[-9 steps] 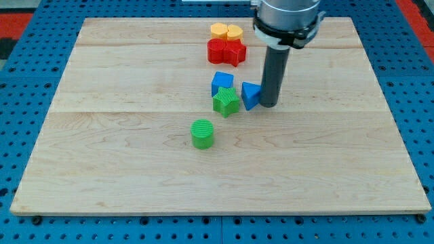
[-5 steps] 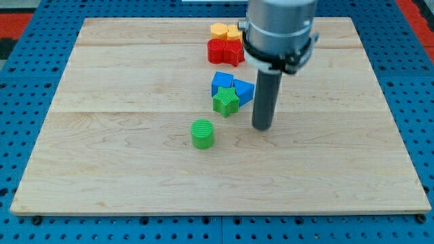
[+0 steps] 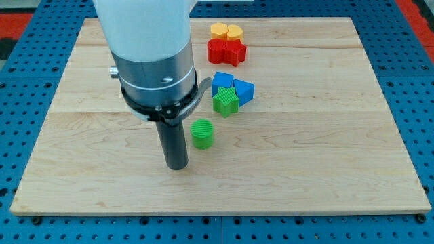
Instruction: Place green circle to the right of green star
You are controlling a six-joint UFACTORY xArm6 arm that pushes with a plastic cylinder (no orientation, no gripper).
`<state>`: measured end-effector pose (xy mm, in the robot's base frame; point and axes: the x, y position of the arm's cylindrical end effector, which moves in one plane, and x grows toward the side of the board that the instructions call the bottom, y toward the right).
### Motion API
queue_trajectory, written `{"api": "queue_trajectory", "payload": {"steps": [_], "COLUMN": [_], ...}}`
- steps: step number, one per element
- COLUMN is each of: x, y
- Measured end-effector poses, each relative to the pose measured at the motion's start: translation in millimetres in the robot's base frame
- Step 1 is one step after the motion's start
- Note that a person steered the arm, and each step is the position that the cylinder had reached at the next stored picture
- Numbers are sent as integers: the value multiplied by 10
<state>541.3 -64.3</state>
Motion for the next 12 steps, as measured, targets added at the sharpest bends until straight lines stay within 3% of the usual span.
{"api": "queue_trajectory", "payload": {"steps": [2,3,5,7,9,12], "x": [-230,-306,-488,-348,-620,-567], "y": [-476,-121,1130,1280,1725,1436]}}
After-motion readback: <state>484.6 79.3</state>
